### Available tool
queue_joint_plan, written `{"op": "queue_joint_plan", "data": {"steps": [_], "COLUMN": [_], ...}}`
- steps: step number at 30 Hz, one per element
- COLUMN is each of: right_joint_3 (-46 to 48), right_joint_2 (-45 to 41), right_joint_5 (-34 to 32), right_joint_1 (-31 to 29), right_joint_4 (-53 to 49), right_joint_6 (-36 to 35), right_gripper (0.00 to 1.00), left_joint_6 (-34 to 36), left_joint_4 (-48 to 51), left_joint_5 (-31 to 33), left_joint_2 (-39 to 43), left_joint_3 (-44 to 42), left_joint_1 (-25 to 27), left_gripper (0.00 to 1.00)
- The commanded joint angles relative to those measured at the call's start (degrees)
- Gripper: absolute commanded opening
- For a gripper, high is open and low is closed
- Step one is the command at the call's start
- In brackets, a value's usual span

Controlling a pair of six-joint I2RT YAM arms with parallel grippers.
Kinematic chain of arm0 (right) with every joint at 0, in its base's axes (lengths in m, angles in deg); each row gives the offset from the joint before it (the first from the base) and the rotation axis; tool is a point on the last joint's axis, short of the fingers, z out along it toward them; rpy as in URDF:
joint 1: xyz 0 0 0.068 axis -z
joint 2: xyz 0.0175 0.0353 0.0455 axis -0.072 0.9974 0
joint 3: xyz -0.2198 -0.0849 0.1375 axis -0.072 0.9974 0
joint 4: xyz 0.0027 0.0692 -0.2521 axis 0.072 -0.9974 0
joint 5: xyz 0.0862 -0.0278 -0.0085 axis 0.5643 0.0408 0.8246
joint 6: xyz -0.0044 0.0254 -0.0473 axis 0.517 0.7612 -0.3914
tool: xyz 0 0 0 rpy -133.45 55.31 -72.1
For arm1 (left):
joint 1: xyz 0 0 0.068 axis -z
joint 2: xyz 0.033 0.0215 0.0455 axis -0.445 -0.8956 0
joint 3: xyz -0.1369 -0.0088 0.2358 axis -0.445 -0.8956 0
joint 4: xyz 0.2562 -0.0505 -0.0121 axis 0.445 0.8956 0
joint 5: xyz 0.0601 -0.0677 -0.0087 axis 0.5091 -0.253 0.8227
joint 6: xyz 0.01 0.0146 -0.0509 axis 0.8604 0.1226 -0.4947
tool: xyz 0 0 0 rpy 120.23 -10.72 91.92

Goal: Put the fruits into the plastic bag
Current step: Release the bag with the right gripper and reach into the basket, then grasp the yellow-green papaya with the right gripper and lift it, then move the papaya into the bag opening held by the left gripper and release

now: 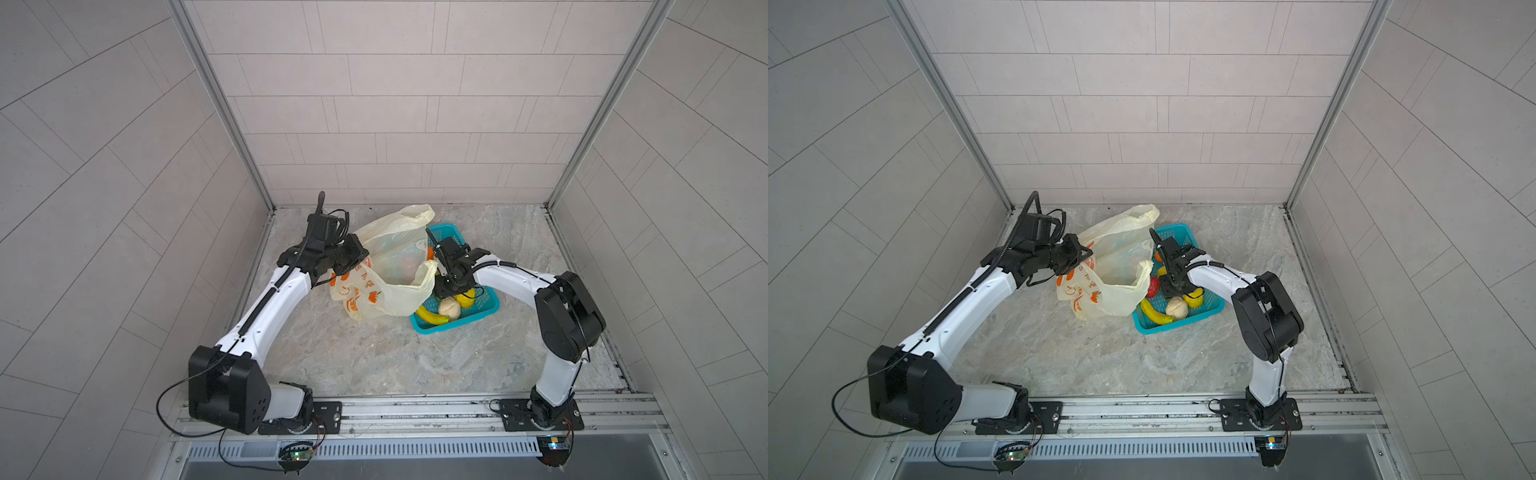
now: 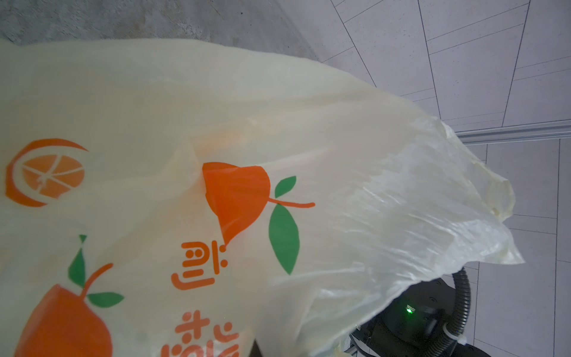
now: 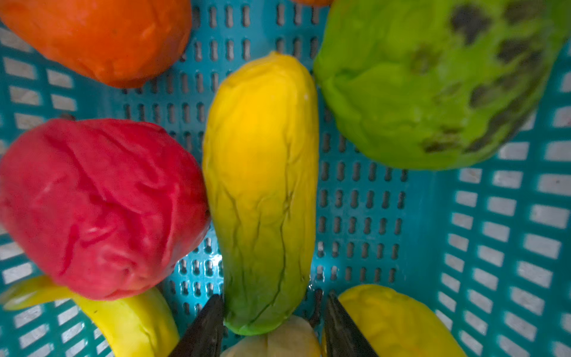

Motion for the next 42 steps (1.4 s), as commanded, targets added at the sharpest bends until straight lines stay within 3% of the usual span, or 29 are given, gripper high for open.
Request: {"op": "queue_joint_plan", "data": {"steps": [1, 7, 9, 12, 14, 25, 30, 35, 42], "right_joint_3": [-1.3, -2.8, -3.3, -3.3, -2.5, 2.8, 8.4, 7.0, 0.9], "right_joint_2": [1.9, 4.1, 4.3, 3.3, 1.5, -20.1, -28.5, -28.0, -22.3], "right_joint_5": [-1.1, -1.3, -2.3, -1.8, -2.0, -2.8, 1.8, 8.0, 9.7], "right_joint_1": [-0.1, 0.0, 0.1, 0.6, 0.7, 0.7, 0.6, 0.0, -4.1], "right_joint_4": [2.8, 6.0, 6.3, 6.3, 6.2, 3.9, 13.5, 15.9, 16.0], "right_joint_6": [0.0, 1.4, 1.4, 1.0, 1.0, 0.9, 0.8, -0.5, -2.1], "right_gripper": [0.51, 0.53, 0.44, 0.21, 0.17, 0.18, 0.19, 0.19, 0.20], "left_joint_6": [1.3, 2.4, 2.6, 2.8, 3.0, 4.8, 5.0, 5.4, 5.7], "left_joint_4": [0.5, 1.4, 1.7, 1.7, 1.7, 1.5, 0.4, -0.1, -0.6], "left_joint_5": [0.3, 0.2, 0.4, 0.4, 0.2, -0.9, -2.0, -2.2, -1.9], "left_joint_2": [1.0, 0.7, 0.8, 1.0, 1.0, 1.0, 1.6, 2.7, 3.5], "left_joint_3": [-0.2, 0.3, 0.3, 0.2, 0.3, -0.3, -1.3, -2.1, -3.0], "left_joint_1": [-0.3, -0.3, -0.3, -0.3, -0.3, -0.3, -0.3, -0.2, 0.0], "left_gripper": [0.00, 0.00, 0.00, 0.00, 0.00, 0.00, 0.00, 0.00, 0.00]}}
